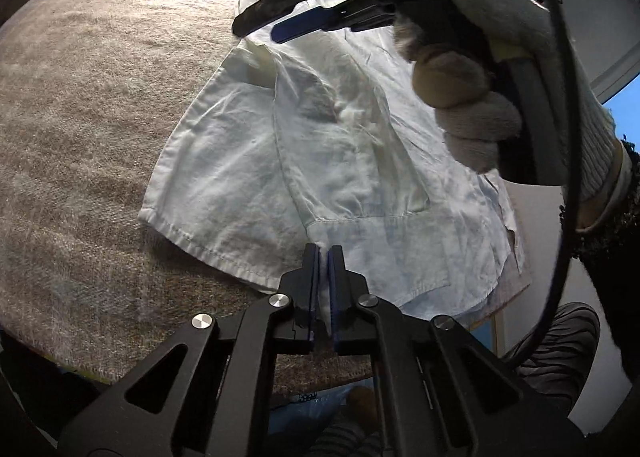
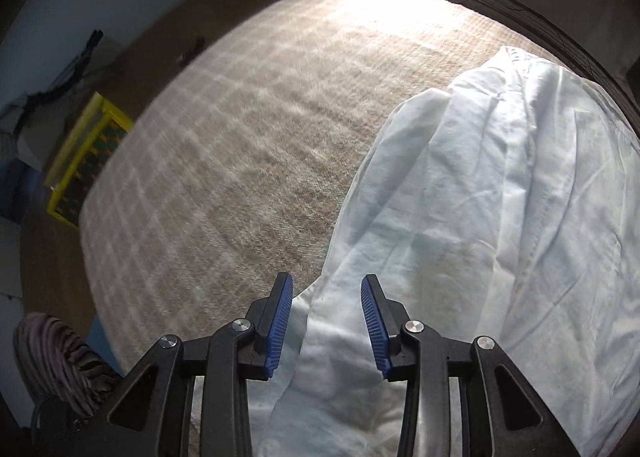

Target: Fold small clothes

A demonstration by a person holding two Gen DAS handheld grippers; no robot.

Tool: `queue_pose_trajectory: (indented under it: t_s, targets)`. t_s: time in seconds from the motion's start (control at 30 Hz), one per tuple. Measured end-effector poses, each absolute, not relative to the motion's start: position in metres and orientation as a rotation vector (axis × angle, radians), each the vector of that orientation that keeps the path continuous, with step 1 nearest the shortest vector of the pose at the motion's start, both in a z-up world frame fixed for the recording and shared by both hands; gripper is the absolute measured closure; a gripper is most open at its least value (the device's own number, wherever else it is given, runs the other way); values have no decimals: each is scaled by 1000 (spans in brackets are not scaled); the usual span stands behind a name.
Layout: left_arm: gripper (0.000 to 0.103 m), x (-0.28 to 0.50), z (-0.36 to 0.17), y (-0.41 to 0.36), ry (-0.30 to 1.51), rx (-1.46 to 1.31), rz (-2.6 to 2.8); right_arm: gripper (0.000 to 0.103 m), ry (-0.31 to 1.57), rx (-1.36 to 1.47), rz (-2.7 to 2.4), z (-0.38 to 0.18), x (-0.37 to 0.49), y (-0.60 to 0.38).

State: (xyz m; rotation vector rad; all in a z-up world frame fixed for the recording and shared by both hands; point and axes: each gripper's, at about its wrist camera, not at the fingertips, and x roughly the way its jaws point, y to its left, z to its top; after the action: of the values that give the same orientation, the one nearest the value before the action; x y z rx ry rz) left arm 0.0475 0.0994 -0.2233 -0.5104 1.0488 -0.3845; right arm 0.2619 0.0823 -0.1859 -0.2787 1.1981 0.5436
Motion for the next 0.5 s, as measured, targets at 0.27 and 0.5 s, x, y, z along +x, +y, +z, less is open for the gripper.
queue_pose_trajectory:
  t_s: [0.27, 0.5]
  targets:
    - [103, 41, -198, 118, 1016, -517, -412, 103, 1207, -295, 510, -188, 267, 83]
    - [103, 34, -161, 160, 962, -469, -341, 103, 1128, -124, 543, -148, 274, 71]
